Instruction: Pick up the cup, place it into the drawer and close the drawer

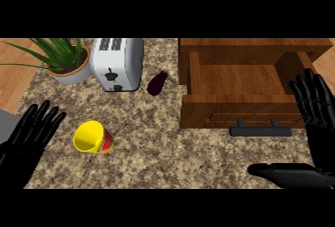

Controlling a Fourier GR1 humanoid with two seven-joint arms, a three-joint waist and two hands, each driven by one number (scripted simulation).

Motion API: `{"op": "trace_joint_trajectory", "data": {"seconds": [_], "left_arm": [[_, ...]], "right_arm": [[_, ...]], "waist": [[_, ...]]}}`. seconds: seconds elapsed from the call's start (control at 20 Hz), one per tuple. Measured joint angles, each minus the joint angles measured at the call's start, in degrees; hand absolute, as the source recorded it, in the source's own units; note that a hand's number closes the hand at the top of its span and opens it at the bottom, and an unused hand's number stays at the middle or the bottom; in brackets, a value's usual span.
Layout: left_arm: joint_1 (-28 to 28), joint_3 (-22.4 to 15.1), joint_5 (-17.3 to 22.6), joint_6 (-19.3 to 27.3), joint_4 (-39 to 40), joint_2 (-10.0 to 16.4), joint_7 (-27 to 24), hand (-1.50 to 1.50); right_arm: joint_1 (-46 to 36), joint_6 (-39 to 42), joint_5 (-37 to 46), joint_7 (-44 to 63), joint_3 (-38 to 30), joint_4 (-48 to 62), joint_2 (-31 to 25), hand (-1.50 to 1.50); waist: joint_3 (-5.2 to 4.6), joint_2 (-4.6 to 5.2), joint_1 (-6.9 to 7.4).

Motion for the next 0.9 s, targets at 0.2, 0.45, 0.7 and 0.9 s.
{"op": "trace_joint_trajectory", "data": {"seconds": [0.2,0.45,0.7,0.9], "left_arm": [[-0.7,0.9,-5.7,0.2,5.8,-1.0,-4.2,-1.50],[-3.7,2.3,-12.2,0.4,16.9,-1.1,-10.9,-1.50],[-6.0,3.5,-17.5,0.5,27.6,-0.3,-17.7,-1.50],[-10.2,4.2,-21.8,1.1,39.3,0.7,-24.9,-1.50]], "right_arm": [[-0.9,0.5,-0.1,-1.8,-0.9,1.9,0.2,-1.50],[-1.0,0.9,0.5,-1.8,-0.9,2.2,0.4,-1.50],[-0.9,1.7,0.2,-2.6,-1.6,2.8,0.5,-1.50],[-1.4,1.1,1.3,-3.0,-1.1,3.5,1.5,-1.50]], "waist": [[-0.01,0.01,-0.03],[-0.01,0.03,-0.16],[-0.01,0.03,-0.19],[-0.02,0.07,-0.29]]}}
